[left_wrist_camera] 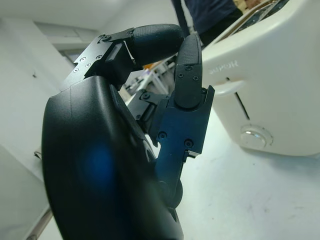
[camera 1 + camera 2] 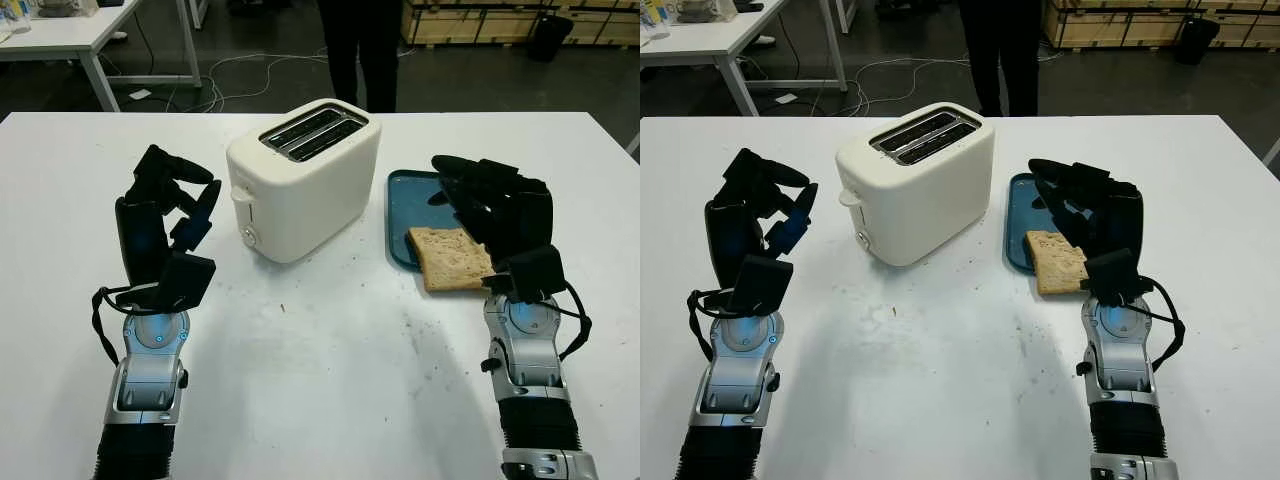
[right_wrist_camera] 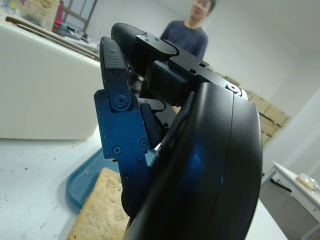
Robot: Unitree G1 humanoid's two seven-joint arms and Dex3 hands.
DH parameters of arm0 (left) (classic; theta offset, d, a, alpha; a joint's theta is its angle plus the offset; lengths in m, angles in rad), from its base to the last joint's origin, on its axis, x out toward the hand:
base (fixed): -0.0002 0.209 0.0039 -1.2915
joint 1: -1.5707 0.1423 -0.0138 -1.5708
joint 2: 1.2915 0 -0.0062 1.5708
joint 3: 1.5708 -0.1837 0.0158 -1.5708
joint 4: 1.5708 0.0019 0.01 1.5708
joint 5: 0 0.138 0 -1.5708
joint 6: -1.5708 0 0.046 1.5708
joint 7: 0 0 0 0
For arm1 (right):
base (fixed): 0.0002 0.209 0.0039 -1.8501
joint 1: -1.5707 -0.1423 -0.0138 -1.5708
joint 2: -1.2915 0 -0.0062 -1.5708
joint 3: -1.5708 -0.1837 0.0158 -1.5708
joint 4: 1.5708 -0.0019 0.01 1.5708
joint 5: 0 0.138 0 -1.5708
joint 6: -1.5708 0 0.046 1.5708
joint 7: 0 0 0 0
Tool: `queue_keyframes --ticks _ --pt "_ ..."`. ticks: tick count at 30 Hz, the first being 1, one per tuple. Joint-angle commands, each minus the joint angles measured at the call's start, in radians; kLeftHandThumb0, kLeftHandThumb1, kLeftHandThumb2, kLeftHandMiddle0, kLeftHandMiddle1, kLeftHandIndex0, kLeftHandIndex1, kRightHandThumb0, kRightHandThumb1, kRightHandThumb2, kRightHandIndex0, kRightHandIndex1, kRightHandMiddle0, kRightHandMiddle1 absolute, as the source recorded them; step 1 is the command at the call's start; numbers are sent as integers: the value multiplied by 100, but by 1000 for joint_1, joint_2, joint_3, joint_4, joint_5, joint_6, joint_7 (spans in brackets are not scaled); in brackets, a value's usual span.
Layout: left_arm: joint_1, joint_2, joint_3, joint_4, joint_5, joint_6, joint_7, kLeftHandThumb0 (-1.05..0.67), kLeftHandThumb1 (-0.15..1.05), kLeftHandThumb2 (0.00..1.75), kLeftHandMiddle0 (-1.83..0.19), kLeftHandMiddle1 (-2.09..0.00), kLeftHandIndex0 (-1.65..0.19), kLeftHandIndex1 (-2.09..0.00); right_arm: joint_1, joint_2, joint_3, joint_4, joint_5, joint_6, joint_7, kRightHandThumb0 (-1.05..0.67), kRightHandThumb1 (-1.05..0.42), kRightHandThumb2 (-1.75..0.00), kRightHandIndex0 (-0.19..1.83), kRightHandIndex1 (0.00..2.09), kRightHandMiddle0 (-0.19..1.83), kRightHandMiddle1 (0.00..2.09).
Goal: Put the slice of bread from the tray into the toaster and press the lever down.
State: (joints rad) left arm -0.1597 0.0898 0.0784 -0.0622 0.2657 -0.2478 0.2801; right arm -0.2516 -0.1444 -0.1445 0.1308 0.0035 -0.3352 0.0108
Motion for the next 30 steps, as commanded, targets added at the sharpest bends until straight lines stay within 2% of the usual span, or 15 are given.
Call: queue_keyframes --ticks 1,10,14,17,19,21,25,30 --pt "-5 -2 -3 -15 9 10 1 -34 92 24 -81 -175 -55 -161 -5 4 3 -13 3 14 -5 -44 -92 -8 85 121 119 1" --pt "-2 -7 -1 -16 -5 6 -11 -33 92 25 -80 -175 -55 -160 -1 -2 3 -16 1 12 1 -44 -92 -8 85 120 119 0" --pt "0 -6 3 -14 -5 3 -13 -34 92 25 -81 -175 -55 -162 22 -67 3 -30 -83 -39 1 -42 -92 -4 82 114 115 0" --pt "-2 -5 4 -8 -5 -5 -12 -33 92 25 -80 -175 -55 -162 67 -161 -9 -67 -232 -107 -29 -41 -88 -1 78 85 103 0" --pt "-4 -6 5 -8 -5 -3 -12 -34 92 25 -80 -175 -55 -162 111 -260 -20 -99 -401 -154 -75 -47 -86 0 78 45 87 0" --pt "-8 -7 6 -8 -12 -2 -16 -34 92 25 -81 -175 -55 -162 168 -339 -33 -148 -533 -145 -96 -52 -83 0 72 18 72 0" --pt "-11 -3 4 -12 -10 5 -20 -33 92 25 -81 -175 -55 -162 270 -442 -54 -228 -735 -101 -132 -60 -79 0 55 2 52 0" --pt "-20 0 5 -10 -9 3 -19 -34 92 25 -81 -175 -55 -163 339 -517 -45 -276 -875 -16 -89 -68 -78 0 34 0 33 0"
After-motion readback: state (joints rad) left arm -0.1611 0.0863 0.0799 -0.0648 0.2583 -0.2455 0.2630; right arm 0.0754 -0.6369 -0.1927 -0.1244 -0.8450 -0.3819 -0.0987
